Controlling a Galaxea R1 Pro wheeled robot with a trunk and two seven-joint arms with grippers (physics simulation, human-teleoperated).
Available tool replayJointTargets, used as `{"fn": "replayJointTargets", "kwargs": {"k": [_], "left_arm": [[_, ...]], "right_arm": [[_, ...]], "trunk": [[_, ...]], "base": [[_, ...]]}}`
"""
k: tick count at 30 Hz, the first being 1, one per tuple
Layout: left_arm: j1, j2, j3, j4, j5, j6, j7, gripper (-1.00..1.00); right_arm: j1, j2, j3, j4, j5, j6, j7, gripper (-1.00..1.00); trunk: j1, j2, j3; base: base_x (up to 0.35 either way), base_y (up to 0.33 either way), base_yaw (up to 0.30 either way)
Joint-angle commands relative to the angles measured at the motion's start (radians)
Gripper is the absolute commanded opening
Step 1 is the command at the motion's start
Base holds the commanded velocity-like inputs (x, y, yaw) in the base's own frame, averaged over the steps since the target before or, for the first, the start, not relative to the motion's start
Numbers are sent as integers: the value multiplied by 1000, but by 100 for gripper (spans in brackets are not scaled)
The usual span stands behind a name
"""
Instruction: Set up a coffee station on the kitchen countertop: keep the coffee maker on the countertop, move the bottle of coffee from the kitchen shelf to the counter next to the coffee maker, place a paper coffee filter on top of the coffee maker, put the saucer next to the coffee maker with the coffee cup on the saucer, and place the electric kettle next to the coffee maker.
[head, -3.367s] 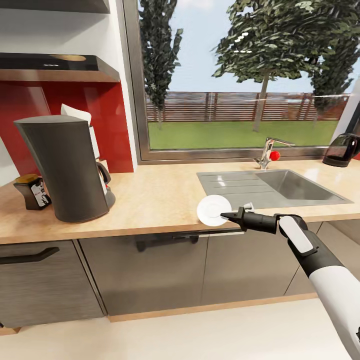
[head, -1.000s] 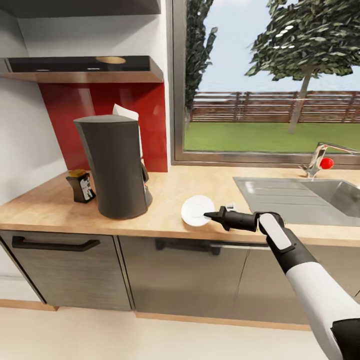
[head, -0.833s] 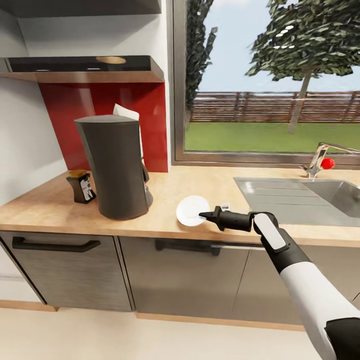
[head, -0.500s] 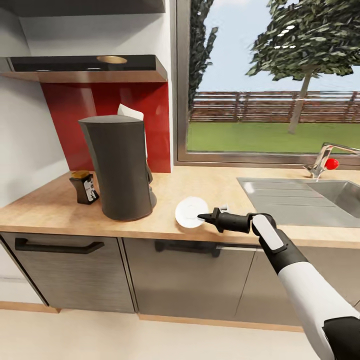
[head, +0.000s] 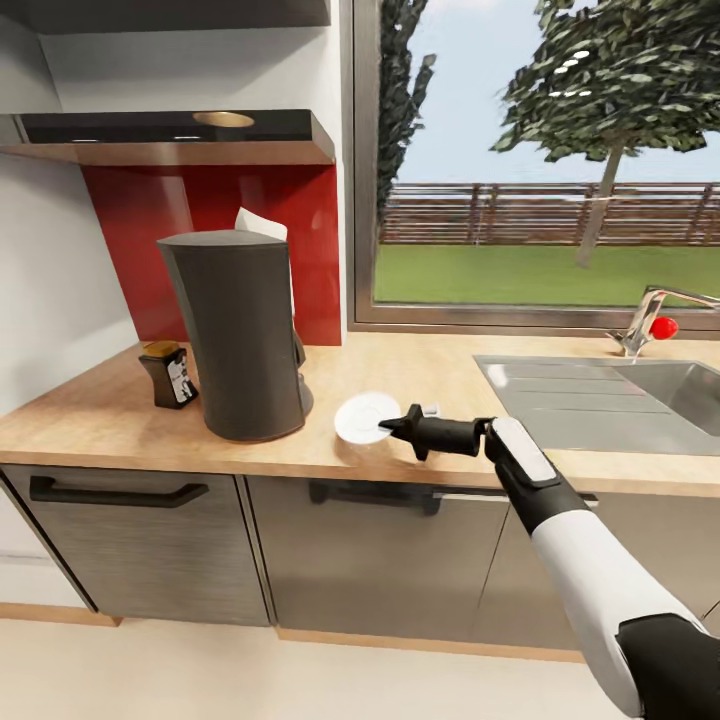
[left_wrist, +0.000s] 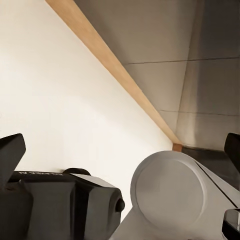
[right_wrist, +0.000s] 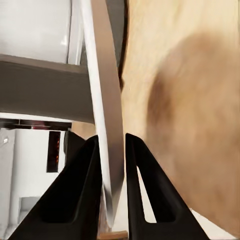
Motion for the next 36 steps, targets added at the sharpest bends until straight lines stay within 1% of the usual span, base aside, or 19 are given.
{"fn": "replayJointTargets", "kwargs": {"k": [1,2,3,5,11,17,19,22,24,29,36], "left_arm": [[0,0,-4,0,5,11,-4,100],[0,0,-4,0,5,11,-4,100],[-1,0,-4,0,5,11,-4,100],[0,0,-4,0,5,11,-4,100],[0,0,-4,0,5,11,-4,100],[0,0,-4,0,5,11,-4,100],[0,0,-4,0,5,11,-4,100],[0,0,-3,0,5,11,-4,100],[0,0,-4,0,5,11,-4,100],[0,0,-4,0,5,11,-4,100],[0,0,-4,0,5,11,-4,100]], "right_arm": [[-2,-1,2,-2,-59,0,-53,-100],[-2,-1,2,-3,-90,0,-86,-100],[-3,0,2,-2,-131,-6,-132,-100],[-3,0,3,-1,-139,-8,-142,-100],[-3,1,4,1,-145,-11,-149,-100],[-3,15,7,-1,-141,-14,-156,-100],[-3,21,8,-3,-141,-14,-179,-100],[-3,43,8,-8,-144,-15,-266,-100],[-3,52,7,-9,-145,-15,-293,-100],[-4,58,8,-10,-145,-15,-310,-100],[-4,59,8,-10,-145,-15,-313,-100]], "trunk": [[0,-1,-1],[0,-1,-1],[0,-1,-1],[0,-1,-1],[0,-1,-1],[0,-1,-1],[0,-1,-1],[0,-1,-1],[0,-1,-1],[0,-1,-1],[0,-1,-1]], "base": [[0,0,0],[0,0,0],[0,0,0],[4,4,0],[68,62,0],[6,5,0],[0,0,0],[0,0,0],[0,0,0],[0,0,0],[0,0,0]]}}
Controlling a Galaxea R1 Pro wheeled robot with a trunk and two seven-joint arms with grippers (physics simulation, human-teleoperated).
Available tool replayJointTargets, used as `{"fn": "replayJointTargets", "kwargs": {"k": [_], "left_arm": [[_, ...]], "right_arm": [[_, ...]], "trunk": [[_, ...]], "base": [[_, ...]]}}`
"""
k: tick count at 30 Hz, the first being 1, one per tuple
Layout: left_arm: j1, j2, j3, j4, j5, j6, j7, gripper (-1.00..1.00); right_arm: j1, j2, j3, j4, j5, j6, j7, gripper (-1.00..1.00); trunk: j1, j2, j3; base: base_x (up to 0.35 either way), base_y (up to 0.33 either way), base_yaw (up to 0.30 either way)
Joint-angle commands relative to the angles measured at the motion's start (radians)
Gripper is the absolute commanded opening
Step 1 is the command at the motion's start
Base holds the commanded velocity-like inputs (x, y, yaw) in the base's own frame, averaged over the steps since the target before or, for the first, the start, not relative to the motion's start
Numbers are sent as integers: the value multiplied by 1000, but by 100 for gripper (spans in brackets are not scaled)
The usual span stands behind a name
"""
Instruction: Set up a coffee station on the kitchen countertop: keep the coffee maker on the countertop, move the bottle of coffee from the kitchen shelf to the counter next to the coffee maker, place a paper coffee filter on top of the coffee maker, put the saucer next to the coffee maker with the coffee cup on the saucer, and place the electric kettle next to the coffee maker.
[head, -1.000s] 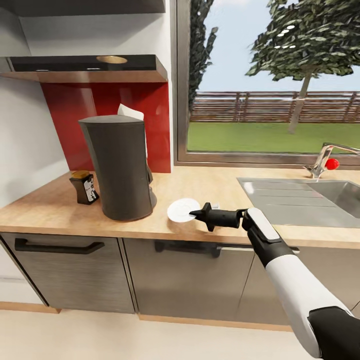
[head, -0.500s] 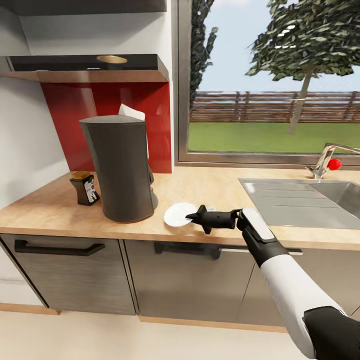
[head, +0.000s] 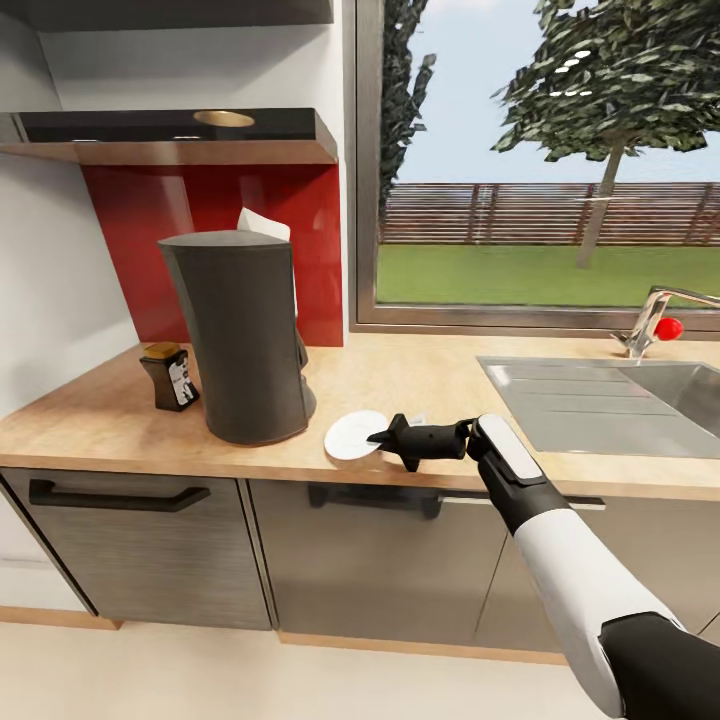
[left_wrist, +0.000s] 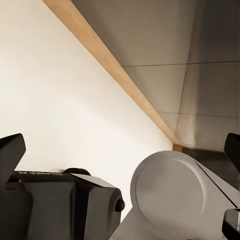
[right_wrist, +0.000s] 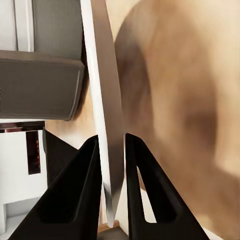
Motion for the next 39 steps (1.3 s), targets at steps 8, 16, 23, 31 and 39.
{"fn": "replayJointTargets", "kwargs": {"k": [8,16,23,31,39], "left_arm": [[0,0,-4,0,5,11,-3,100],[0,0,-4,-1,5,11,-5,100],[0,0,-4,0,5,11,-5,100],[0,0,-4,-1,5,11,-5,100],[0,0,-4,-2,5,12,-6,100]], "right_arm": [[-2,0,0,-1,-13,-1,-9,-100],[-2,14,-1,-1,-12,-1,-10,-100],[-2,15,0,-1,-10,-1,-12,-100],[-2,15,-1,-1,-10,-1,-12,-100],[-2,15,-1,-1,-10,-1,-12,-100]], "trunk": [[0,-1,-1],[0,-1,-1],[0,-1,-1],[0,-1,-1],[8,-15,-7]], "base": [[50,0,0],[35,16,0],[12,8,0],[0,0,0],[0,0,0]]}}
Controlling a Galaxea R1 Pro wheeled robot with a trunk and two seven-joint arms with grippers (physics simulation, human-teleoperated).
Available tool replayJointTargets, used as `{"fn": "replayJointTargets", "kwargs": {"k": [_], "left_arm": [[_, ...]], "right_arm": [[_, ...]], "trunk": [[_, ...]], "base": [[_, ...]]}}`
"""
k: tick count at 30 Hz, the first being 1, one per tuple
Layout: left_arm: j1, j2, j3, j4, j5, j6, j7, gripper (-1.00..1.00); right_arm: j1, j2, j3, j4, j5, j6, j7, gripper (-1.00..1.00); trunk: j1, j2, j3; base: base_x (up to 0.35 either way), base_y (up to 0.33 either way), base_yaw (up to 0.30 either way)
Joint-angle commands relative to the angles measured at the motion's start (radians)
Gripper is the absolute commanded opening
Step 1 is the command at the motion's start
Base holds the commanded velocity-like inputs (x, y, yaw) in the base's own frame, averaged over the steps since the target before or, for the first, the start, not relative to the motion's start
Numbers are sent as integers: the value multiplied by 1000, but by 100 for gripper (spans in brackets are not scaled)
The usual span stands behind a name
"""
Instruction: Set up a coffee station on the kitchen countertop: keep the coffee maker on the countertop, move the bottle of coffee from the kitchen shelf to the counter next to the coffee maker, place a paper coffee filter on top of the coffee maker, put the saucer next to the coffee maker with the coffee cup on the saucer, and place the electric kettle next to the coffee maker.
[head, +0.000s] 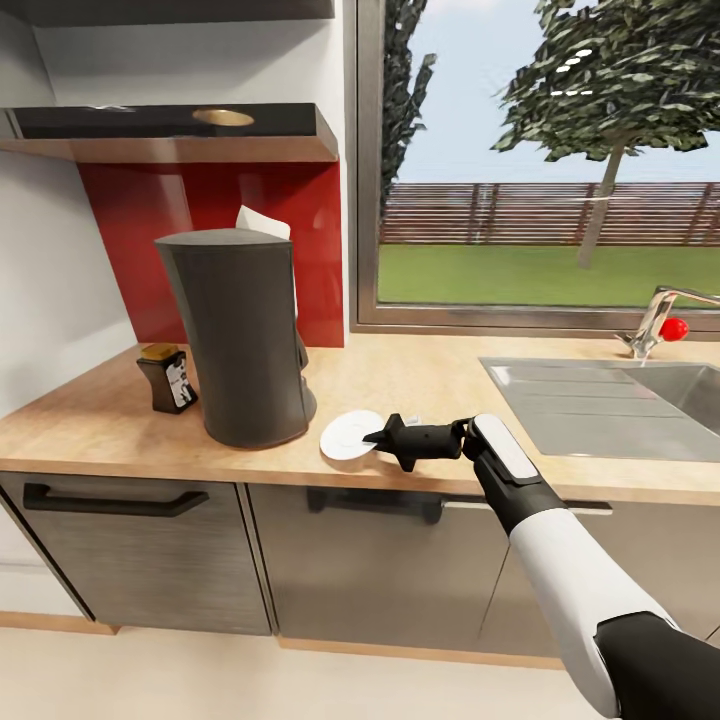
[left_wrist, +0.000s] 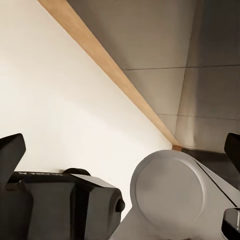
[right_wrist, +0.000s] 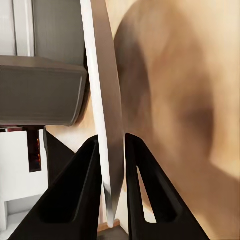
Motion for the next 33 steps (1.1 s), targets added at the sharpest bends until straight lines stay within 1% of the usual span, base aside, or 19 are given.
{"fn": "replayJointTargets", "kwargs": {"k": [1,11,18,33], "left_arm": [[0,0,-4,0,5,11,-4,100],[0,0,-4,-1,5,11,-5,100],[0,0,-4,-1,5,11,-4,100],[0,-1,-4,-1,5,11,-4,100]], "right_arm": [[-1,0,0,-1,-13,-1,-9,-100],[-1,4,1,1,-11,-1,-11,-100],[-1,7,0,1,-11,-1,-41,-100],[0,6,-1,-1,-13,-1,-44,-100]], "trunk": [[0,-1,-1],[0,-1,-1],[0,-1,-1],[0,-1,-3]], "base": [[0,0,0],[17,15,0],[68,54,0],[2,2,0]]}}
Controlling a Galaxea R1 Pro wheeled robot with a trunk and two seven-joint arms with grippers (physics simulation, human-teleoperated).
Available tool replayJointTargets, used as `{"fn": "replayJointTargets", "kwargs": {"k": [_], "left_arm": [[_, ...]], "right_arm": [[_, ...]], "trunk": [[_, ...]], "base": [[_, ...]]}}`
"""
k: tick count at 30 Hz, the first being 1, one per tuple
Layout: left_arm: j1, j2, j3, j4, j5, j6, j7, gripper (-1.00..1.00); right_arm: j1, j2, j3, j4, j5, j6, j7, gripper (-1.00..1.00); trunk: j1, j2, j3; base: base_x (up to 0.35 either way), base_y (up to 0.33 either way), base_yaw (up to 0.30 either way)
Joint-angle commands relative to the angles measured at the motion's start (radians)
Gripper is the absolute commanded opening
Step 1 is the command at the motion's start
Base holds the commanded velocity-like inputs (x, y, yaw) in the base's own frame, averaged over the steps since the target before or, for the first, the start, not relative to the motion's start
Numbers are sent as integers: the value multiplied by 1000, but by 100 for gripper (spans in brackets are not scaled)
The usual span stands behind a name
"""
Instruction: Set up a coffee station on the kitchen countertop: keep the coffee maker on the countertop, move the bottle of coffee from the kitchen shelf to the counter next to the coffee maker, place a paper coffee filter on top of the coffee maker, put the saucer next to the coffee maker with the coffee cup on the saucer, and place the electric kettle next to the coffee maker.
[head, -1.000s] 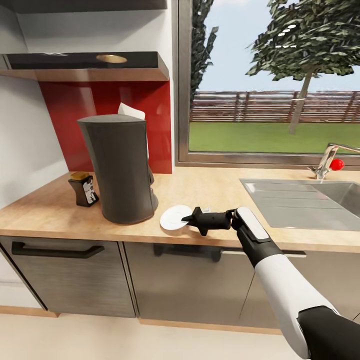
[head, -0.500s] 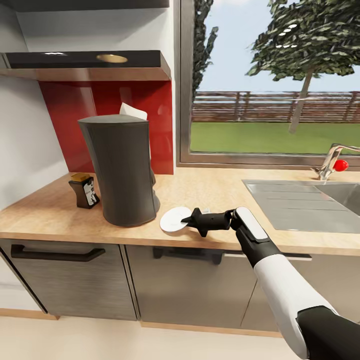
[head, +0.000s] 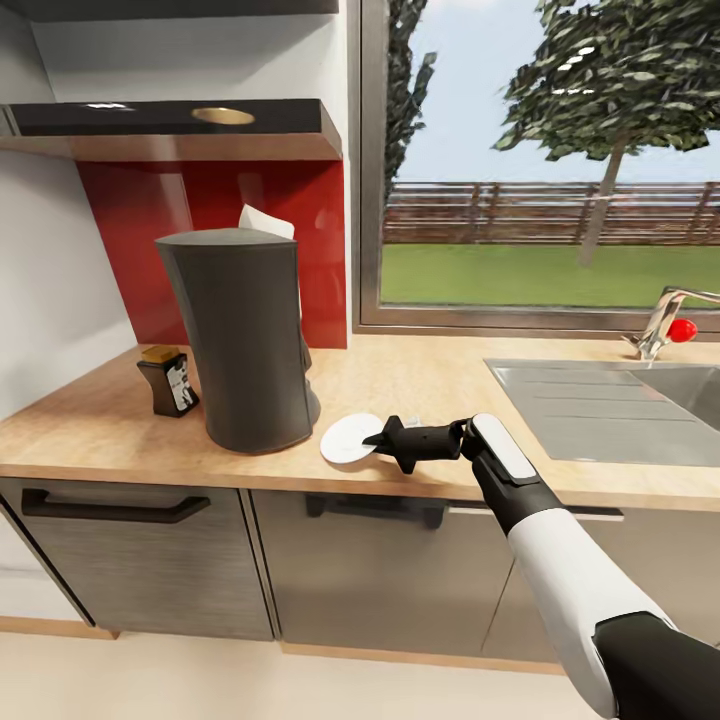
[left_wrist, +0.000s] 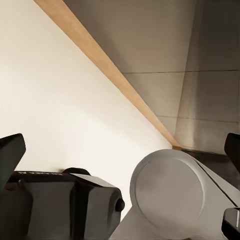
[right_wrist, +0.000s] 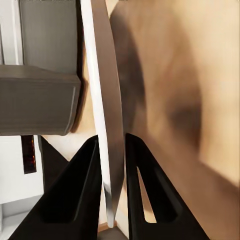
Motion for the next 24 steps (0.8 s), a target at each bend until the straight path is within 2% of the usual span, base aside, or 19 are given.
{"fn": "replayJointTargets", "kwargs": {"k": [1,24], "left_arm": [[0,0,-4,0,5,11,-4,100],[0,0,-5,-1,5,11,-4,100]], "right_arm": [[-1,0,0,-1,-12,-1,-9,-100],[0,0,-3,0,-12,-1,-9,-100]], "trunk": [[0,-1,-2],[0,-1,-11]], "base": [[0,0,0],[0,0,0]]}}
